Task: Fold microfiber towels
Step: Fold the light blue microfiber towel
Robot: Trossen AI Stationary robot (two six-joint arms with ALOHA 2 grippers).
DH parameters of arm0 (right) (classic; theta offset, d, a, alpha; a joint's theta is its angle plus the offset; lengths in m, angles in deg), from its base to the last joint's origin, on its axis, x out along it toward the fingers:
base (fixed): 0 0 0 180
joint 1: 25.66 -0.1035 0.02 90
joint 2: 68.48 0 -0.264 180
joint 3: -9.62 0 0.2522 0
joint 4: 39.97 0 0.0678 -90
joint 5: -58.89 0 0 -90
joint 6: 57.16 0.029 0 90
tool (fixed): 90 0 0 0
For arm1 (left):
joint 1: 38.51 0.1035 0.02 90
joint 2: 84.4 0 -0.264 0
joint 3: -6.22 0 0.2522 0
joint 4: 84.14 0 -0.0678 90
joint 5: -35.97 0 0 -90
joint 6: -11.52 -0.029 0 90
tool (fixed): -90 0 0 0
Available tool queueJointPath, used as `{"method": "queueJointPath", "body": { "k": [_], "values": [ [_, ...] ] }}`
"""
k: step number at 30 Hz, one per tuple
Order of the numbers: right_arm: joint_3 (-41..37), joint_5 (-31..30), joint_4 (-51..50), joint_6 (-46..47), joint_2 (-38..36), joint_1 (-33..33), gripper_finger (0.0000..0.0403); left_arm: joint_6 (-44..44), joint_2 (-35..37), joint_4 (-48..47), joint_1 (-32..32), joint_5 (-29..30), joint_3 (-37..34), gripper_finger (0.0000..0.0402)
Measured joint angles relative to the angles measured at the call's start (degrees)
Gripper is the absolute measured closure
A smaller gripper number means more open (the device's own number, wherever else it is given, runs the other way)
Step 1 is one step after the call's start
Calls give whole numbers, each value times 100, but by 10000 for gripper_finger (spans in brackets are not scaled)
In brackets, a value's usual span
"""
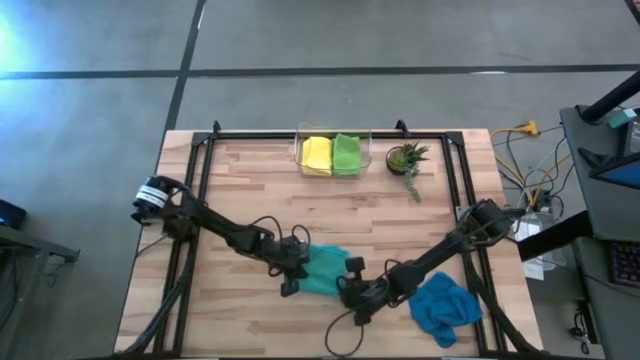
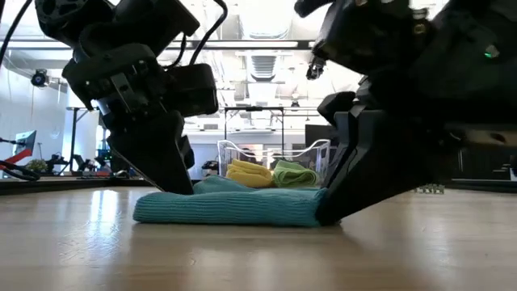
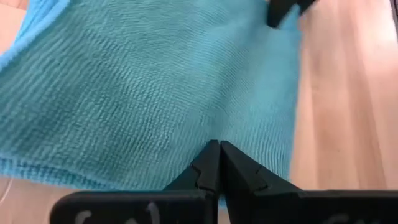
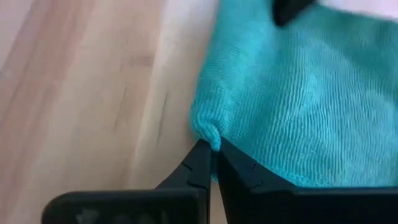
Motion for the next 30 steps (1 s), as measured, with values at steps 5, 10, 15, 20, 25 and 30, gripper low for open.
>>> {"method": "queueJointPath", "body": {
  "k": [5, 10, 15, 20, 25, 30],
  "values": [
    [-3, 631, -79, 350, -234, 126, 393, -2, 224, 41, -1, 9, -2, 402],
    [9, 905, -78, 316, -371, 152, 394, -83, 428, 508, -1, 66, 22, 402],
    [15, 904, -63, 326, -546, 168, 394, 243, 243, 1088, 1, 196, 65, 402],
    [22, 901, -129, 401, -703, 200, 394, 465, -415, 1775, 7, 236, 137, 402],
    [22, 930, -150, 508, -723, 200, 394, 612, -913, 1851, 69, 262, 332, 402],
    [24, 939, -158, 807, -800, 200, 394, 736, -1132, 1899, 69, 109, 380, 402]
  ]
}}
